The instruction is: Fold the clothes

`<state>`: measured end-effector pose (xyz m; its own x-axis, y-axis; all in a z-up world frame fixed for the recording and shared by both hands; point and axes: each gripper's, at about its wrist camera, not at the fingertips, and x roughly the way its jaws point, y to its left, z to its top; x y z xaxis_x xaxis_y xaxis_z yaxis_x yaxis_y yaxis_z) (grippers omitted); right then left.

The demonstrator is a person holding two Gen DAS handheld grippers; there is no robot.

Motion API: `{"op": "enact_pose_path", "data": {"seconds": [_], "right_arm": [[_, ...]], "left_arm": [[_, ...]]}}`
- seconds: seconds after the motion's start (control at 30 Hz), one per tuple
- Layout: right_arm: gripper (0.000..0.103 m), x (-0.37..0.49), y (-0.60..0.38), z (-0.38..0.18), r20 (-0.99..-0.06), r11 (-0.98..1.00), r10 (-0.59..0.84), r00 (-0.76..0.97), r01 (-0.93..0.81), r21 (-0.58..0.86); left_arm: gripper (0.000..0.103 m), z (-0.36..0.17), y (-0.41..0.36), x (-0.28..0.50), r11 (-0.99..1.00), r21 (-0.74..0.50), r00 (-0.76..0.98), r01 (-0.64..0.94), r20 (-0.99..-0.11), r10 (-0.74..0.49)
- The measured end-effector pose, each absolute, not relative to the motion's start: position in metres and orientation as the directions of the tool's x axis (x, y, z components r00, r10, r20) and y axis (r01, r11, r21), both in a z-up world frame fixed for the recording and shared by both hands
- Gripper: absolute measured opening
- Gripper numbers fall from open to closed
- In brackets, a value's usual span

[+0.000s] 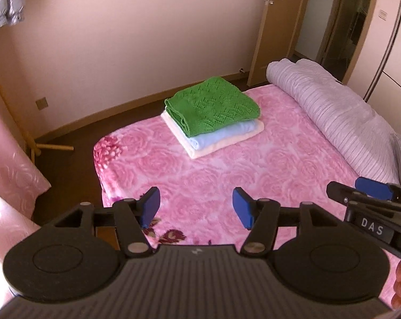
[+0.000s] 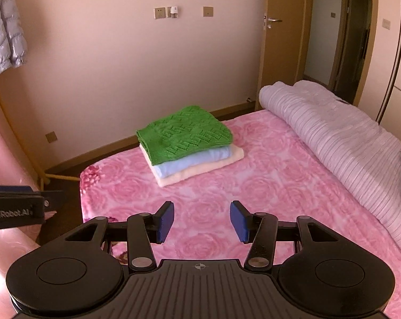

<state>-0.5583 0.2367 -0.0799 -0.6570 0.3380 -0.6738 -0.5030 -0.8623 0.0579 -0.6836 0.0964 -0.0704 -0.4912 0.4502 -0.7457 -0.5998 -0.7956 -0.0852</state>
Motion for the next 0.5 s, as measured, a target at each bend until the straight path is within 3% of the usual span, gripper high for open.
{"op": "enact_pose_path", "data": {"seconds": [0.5], "right_arm": [[0.051,-0.563,0.291,-0.104,-0.731,-0.861,0.246,-0.637,-0.489,0.137]], "left_arm": [[0.056,-0.096,0.137,-0.689,-0.815,-0.072,-0.448,-0.576,-0.806,0.388]]}}
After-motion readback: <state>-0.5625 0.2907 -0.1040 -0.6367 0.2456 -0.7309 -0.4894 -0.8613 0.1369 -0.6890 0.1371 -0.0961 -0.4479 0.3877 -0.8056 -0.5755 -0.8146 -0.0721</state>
